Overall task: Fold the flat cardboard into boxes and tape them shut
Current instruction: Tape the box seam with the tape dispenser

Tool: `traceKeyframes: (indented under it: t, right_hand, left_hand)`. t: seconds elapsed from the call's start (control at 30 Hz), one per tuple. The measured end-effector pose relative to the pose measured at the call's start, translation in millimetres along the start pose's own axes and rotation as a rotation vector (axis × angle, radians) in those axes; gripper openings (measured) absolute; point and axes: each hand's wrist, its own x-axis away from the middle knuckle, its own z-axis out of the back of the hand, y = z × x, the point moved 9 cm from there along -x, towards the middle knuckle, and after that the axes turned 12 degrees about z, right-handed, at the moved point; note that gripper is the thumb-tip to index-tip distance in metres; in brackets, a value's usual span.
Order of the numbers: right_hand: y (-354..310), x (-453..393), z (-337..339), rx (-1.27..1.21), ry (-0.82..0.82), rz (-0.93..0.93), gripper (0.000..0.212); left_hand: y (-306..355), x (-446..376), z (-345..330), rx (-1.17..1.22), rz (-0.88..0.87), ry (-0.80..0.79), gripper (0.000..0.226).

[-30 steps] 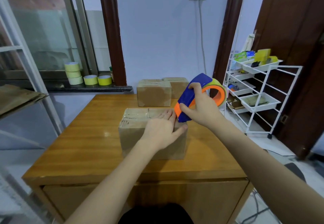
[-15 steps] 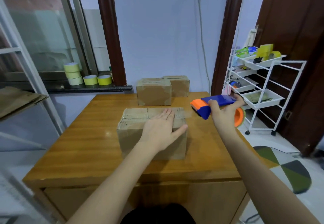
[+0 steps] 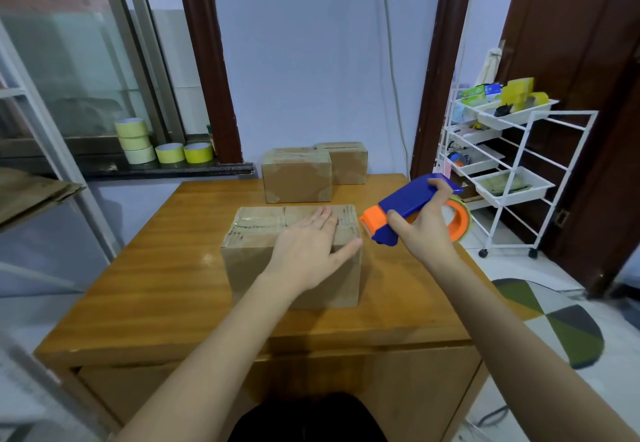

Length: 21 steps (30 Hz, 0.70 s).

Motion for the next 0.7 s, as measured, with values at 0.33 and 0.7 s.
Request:
traceKeyframes:
  t: [0.33, 0.7]
  right_hand:
    - [-32, -16, -15, 0.369, -0.072, 0.105, 0.075]
    - [12, -3, -39, 0.360, -0.238, 0.034, 0.058]
  left_hand:
    - [4, 2, 0, -0.040, 0.006, -0.013, 0.090]
    - [-1, -2, 1, -0.051, -0.001, 0.038, 0.093]
